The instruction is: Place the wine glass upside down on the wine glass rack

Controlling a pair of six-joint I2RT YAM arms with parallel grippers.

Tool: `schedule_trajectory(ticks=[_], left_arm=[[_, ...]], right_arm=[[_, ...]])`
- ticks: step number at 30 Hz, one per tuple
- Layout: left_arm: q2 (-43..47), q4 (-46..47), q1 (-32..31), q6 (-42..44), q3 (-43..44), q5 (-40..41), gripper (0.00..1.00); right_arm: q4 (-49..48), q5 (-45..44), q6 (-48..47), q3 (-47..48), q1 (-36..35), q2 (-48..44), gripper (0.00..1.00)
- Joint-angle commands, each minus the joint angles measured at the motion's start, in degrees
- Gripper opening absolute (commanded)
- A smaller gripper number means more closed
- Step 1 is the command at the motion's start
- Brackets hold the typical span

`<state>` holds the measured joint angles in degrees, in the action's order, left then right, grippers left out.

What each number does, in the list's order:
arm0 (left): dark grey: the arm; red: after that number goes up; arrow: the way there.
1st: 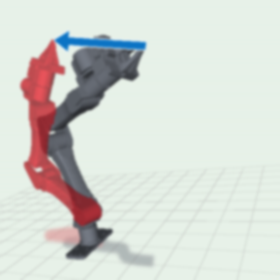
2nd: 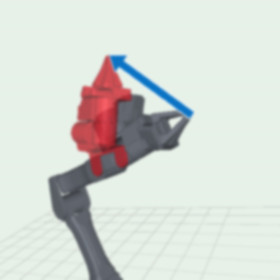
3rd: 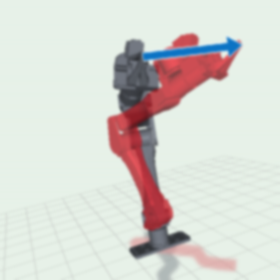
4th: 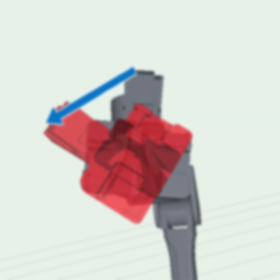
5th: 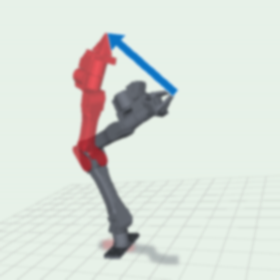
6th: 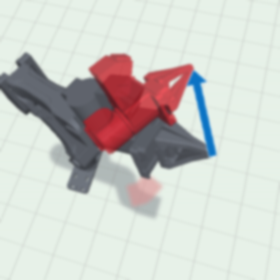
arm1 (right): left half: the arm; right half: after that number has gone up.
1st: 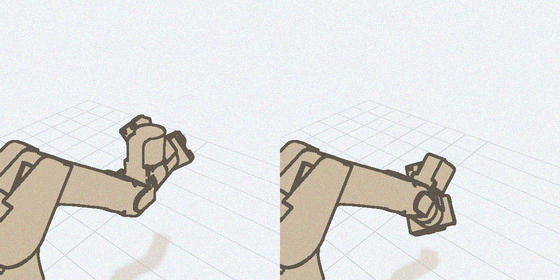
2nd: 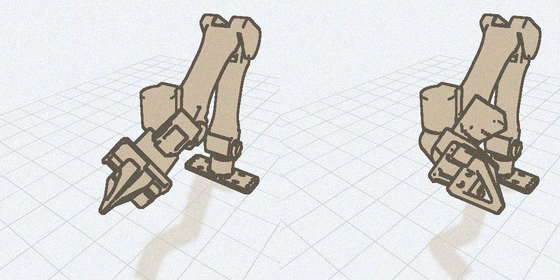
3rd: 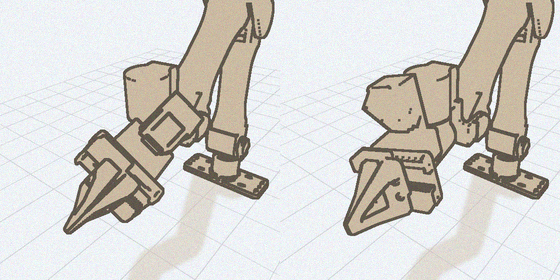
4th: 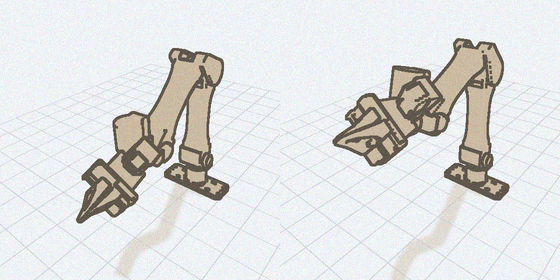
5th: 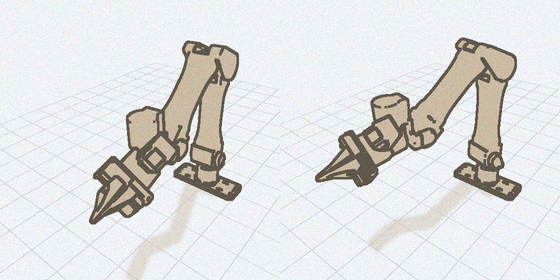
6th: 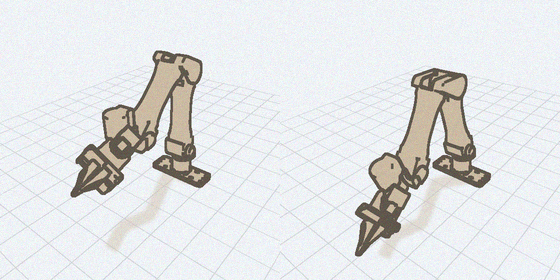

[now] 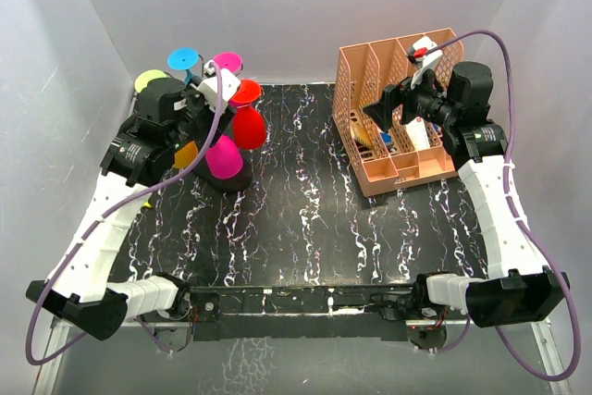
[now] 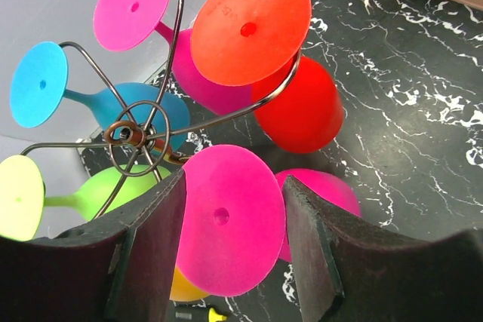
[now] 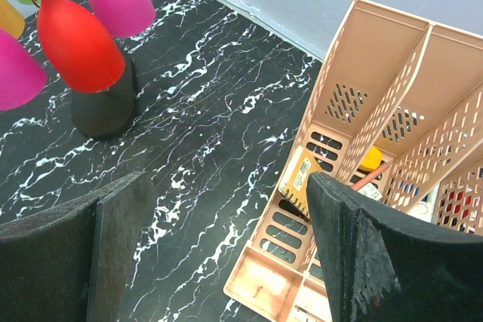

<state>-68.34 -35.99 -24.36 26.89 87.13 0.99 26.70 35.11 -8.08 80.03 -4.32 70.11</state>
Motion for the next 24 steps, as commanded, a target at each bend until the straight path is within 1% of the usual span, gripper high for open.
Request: schedule_trajectory(ticks=[1, 3, 6, 8, 10, 11, 16, 18, 19, 21, 24], left_arm=[[1.76, 1.42, -0.12, -2.23, -0.03, -3.3, 0.54], [1.88, 1.31, -0.14, -2.59, -0.03, -4.43, 0.58], [2.11, 0.72, -0.18, -3.85, 0.88, -5.12, 0.68], [2.23, 0.64, -0.1, -5.24, 1.97, -4.19, 0.79], [2.45, 0.93, 0.11, -8.14, 3.19, -1.94, 0.93], [2.61, 1.21, 0.34, -10.02, 3.62, -0.53, 0.97], [3.65, 4.93, 2.33, -14.63, 4.2, 12.53, 0.97], [4.22, 6.86, 3.84, -15.97, 3.83, 17.22, 0.97], [4.4, 7.55, 5.32, -17.21, 3.71, 18.32, 0.97], [4.88, 8.3, 10.08, -20.64, 3.47, 16.65, 0.97], [6.02, 9.99, 14.68, -23.18, 2.3, 12.75, 0.97]], right_arm=[[-4.01, 0.84, 0.75, -0.07, 0.4, -1.55, 0.92], [-3.98, 0.92, 0.85, -0.05, 0.41, -1.55, 0.91], [-3.84, 0.63, 0.68, 0.17, 0.45, -1.38, 0.92], [-3.64, 0.34, 0.4, 0.3, 0.38, -1.31, 0.92], [-3.57, -0.26, -0.03, 0.53, 0.39, -1.05, 0.92], [-3.48, -0.63, -0.28, 0.75, 0.43, -0.91, 0.92], [-2.58, -4.79, -3.5, 2.06, 0.51, 0.07, 0.93], [-1.29, -8.73, -6.57, 2.91, 0.74, 0.27, 0.94], [-0.1, -11.76, -8.43, 3.83, 0.9, 0.48, 0.95], [3.29, -19.47, -12.15, 7.3, 1.81, 1.6, 0.98], [3.29, -26.69, -11.73, 8.88, 5.61, 2.13, 0.98]])
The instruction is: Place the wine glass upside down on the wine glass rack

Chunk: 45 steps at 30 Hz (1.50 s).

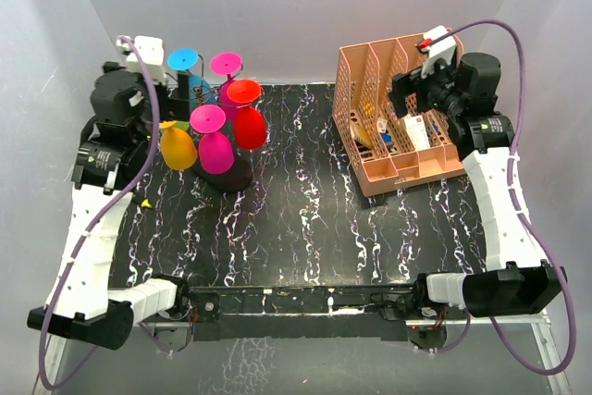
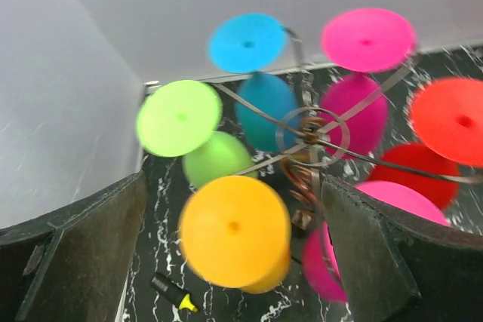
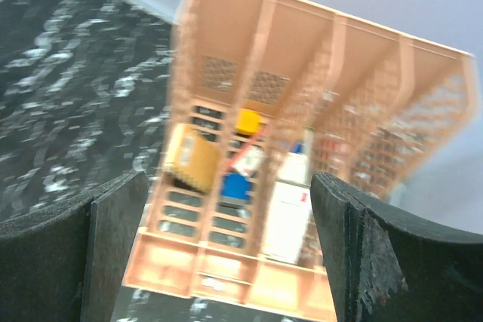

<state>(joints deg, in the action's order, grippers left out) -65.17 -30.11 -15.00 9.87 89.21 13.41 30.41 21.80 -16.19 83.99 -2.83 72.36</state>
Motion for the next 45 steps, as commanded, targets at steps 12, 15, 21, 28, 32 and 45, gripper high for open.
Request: schedule_trajectory(ticks=[12, 15, 21, 28, 32, 45], left_arm=[[6.03, 9.36, 10.96, -6.24, -5.91, -3.76, 0.97], [7.67, 10.9, 10.96, -5.88, -8.35, -5.4, 0.97], [10.49, 9.73, 11.13, -7.31, -8.77, -6.82, 0.97], [18.73, 13.27, 15.07, -7.96, -16.88, -9.48, 0.97], [18.76, 13.15, 17.06, -8.44, -16.68, -11.81, 0.97], [18.03, 7.73, 19.58, -5.89, -15.44, -13.95, 0.97]], right_arm=[[-10.42, -26.36, 4.58, 2.52, 10.45, -3.43, 0.99], [-10.26, -25.1, 3.38, 2.56, 10.45, -3.77, 0.98], [-11.42, -23.42, -1.27, -0.65, 10.47, -6.73, 0.98], [-4.0, -14.16, -1.97, -2.42, 10.41, -13.21, 0.98], [-1.06, -14.62, -1.22, -3.97, 10.44, -16.7, 0.98], [2.41, -10.61, 3.53, -7.73, 11.29, -19.19, 0.98]])
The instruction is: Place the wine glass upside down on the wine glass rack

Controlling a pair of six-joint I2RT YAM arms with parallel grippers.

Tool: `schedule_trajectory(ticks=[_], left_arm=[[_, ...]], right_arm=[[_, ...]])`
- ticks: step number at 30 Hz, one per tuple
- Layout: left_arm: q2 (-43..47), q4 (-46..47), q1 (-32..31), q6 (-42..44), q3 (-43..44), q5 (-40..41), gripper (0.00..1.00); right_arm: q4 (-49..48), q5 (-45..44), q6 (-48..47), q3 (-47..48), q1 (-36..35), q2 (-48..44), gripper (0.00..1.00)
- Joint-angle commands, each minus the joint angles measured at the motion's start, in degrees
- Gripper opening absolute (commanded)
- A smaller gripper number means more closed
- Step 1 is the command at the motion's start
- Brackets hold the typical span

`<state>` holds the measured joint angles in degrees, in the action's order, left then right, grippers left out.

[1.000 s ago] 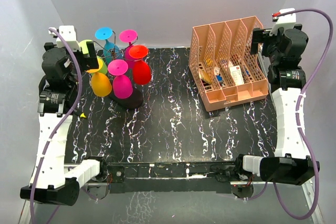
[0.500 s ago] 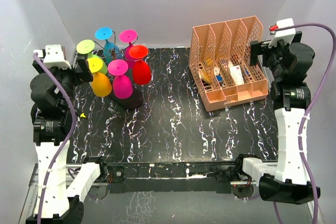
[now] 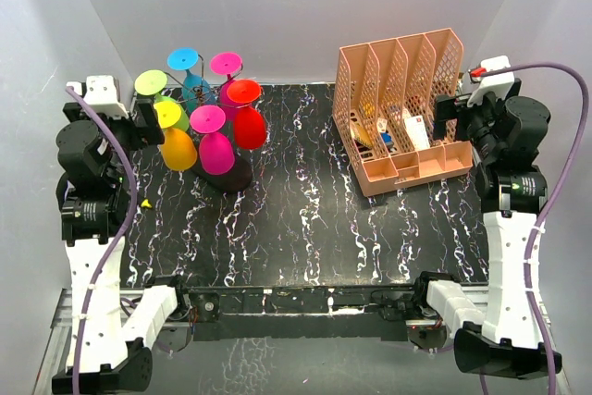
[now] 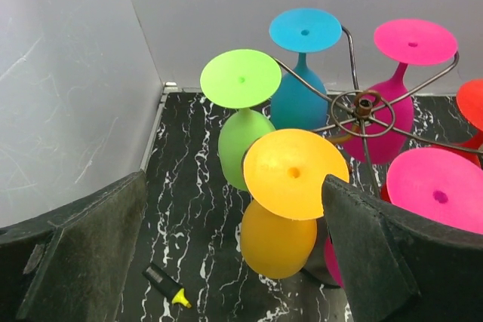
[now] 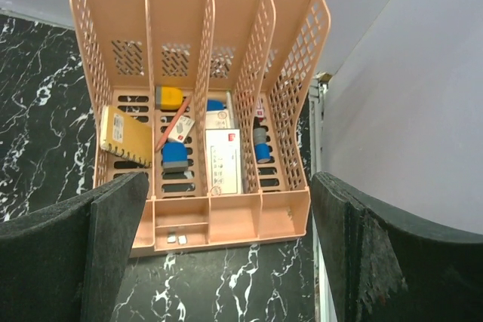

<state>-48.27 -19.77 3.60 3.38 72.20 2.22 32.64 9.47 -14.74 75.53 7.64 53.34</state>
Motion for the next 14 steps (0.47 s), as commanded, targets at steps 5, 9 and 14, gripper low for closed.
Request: schedule_trajectory(ticks=[5, 9, 14], left_arm=[[1.74, -4.56, 1.06, 1.02, 0.65, -3.15, 0.97], [2.25, -4.05, 1.09, 1.05, -0.49, -1.27, 0.97], [2.13, -4.32, 1.07, 0.7, -0.25, -1.44, 0.97]], right_arm=[[2.79, 5.12, 3.0, 3.02, 2.09, 0.44, 0.98], [3.17, 4.4, 2.76, 3.36, 2.68, 0.65, 0.98], [2.35, 3.52, 2.44, 2.36, 2.92, 0.65, 0.98]])
